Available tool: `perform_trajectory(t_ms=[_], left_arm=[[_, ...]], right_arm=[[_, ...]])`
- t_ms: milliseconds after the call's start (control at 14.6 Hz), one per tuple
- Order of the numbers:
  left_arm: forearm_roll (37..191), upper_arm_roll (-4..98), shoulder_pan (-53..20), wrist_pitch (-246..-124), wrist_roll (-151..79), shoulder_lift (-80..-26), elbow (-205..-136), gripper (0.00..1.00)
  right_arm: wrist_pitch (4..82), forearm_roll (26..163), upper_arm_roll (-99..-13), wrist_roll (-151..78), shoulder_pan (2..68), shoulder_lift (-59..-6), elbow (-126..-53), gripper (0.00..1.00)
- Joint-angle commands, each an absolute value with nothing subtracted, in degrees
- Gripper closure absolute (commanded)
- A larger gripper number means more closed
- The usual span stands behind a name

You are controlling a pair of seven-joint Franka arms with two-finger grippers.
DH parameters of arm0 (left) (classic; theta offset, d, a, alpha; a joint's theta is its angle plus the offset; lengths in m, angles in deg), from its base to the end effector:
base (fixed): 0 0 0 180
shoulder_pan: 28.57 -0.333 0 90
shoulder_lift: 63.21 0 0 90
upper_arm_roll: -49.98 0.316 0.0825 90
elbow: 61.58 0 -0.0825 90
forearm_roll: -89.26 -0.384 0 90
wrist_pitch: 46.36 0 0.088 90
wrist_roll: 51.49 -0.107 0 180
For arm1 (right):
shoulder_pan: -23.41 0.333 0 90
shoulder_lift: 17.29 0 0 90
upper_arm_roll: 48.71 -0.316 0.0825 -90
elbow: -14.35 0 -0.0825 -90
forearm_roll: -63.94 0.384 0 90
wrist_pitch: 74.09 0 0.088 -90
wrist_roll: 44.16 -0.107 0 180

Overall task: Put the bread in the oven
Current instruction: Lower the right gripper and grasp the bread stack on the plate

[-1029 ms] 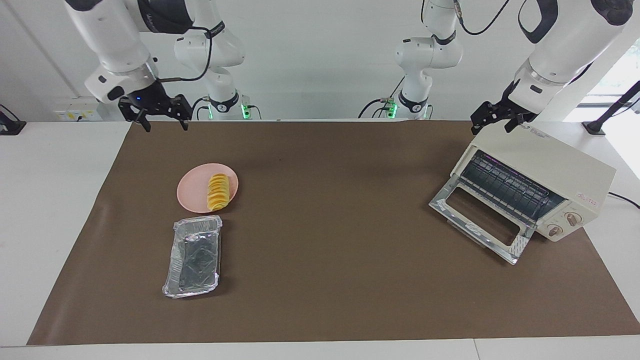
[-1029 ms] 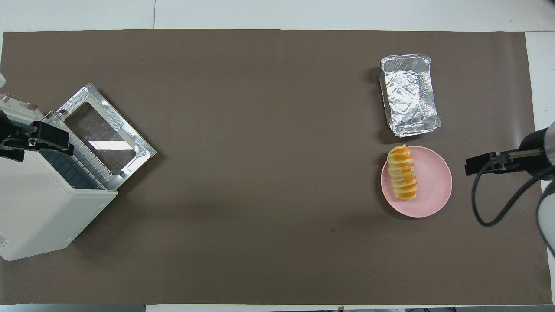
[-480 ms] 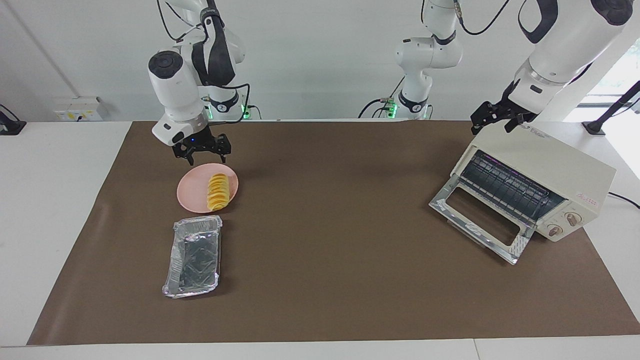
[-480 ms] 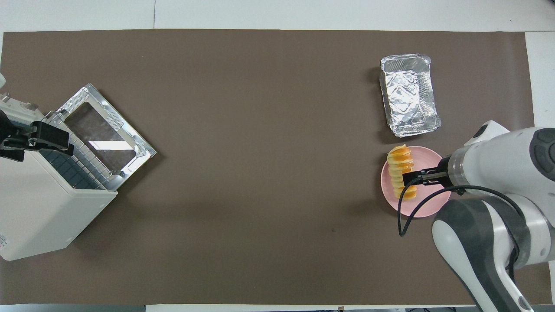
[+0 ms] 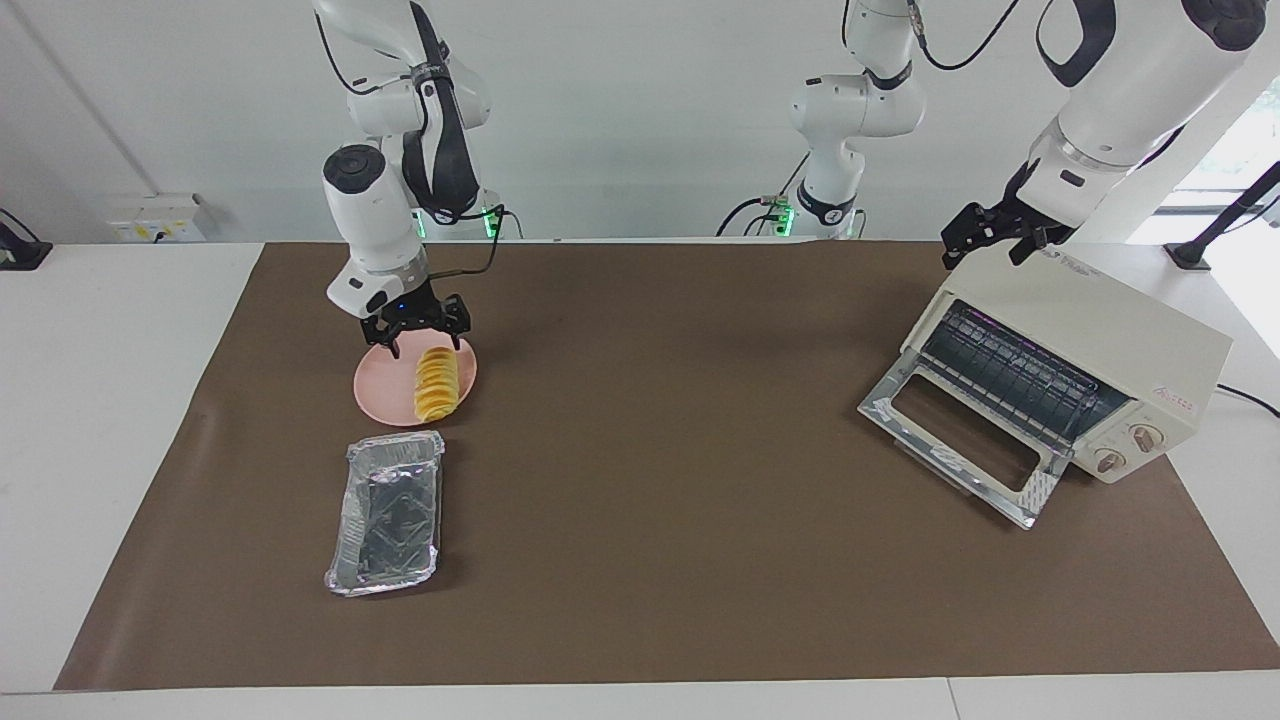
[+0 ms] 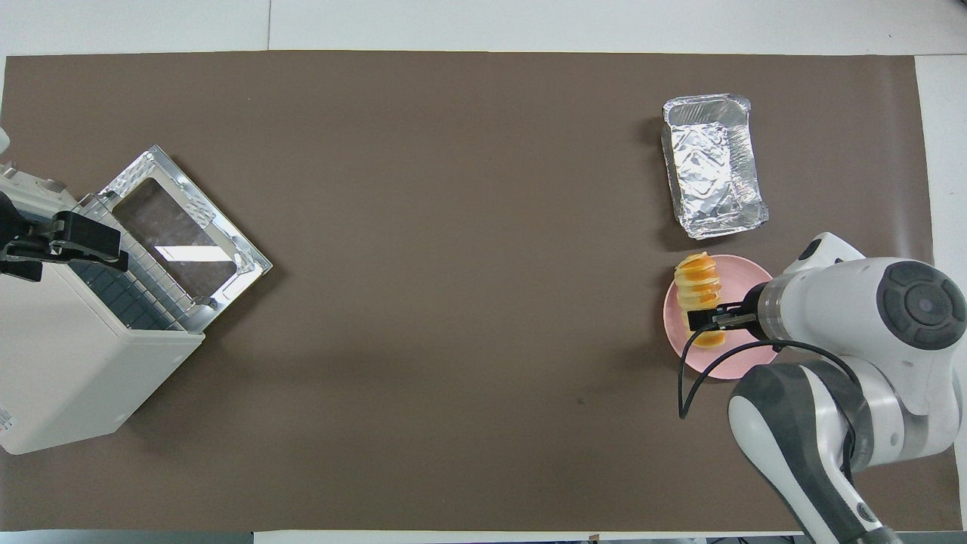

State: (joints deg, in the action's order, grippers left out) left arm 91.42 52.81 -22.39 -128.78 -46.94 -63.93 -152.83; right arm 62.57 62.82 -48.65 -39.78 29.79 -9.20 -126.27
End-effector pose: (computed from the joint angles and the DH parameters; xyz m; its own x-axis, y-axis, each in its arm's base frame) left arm 0.5341 -0.0355 0.6107 0.9895 0.0164 -0.1436 0.0205 -0.9994 0.0270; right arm 0.4686 0.0517 0.3583 0.9774 0.1993 0.0706 0.1984 -0.9799 0.0197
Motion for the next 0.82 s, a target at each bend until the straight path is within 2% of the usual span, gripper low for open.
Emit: perform_trajectory(t_ms=[0, 411, 754], left_arm=[[92.0, 52.4, -23.2, -128.7, -47.1, -65.5, -154.3, 0.00], [92.0, 52.4, -23.2, -128.7, -47.1, -65.5, -154.3, 0.00], [92.0, 52.4, -23.2, -128.7, -47.1, -65.5, -154.3, 0.00]], right_arm=[[67.8, 63.1, -48.7, -36.3, 29.4, -10.2, -128.0, 0.00], [77.8, 63.1, -48.8, -34.8, 29.6, -14.2, -128.9, 0.00], [81.7, 63.1, -48.8, -37.1, 29.8, -16.1, -128.9, 0.00]])
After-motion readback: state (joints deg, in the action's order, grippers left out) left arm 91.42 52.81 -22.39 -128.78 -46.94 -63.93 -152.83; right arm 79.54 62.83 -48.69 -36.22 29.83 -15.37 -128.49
